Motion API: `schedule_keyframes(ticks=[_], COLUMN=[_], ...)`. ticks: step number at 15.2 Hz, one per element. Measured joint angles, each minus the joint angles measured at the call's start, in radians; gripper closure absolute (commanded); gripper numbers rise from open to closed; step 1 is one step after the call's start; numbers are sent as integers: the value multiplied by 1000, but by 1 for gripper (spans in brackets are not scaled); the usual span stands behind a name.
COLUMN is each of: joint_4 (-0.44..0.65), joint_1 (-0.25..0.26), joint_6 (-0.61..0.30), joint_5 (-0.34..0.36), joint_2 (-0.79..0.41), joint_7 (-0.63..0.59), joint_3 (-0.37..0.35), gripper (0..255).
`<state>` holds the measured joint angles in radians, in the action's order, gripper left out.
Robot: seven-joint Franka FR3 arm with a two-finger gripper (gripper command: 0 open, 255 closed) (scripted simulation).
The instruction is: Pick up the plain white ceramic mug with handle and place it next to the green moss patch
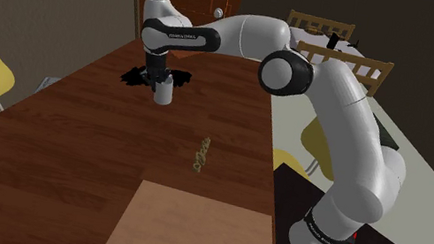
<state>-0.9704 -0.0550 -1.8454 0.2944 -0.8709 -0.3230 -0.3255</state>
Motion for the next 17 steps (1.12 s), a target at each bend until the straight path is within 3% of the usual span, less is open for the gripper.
schedule_keyframes(ticks=[2,3,9,14,17], joint_4=[0,0,0,98,109], joint_1=[0,0,0,14,17], joint_6=[0,-1,-1,103,116], joint_5=[0,0,0,-6,-7], joint_2=[0,0,0,10,11], joint_7=[0,0,0,14,13], joint_3=[0,0,0,-2,-3], gripper=[255,0,0,0,0])
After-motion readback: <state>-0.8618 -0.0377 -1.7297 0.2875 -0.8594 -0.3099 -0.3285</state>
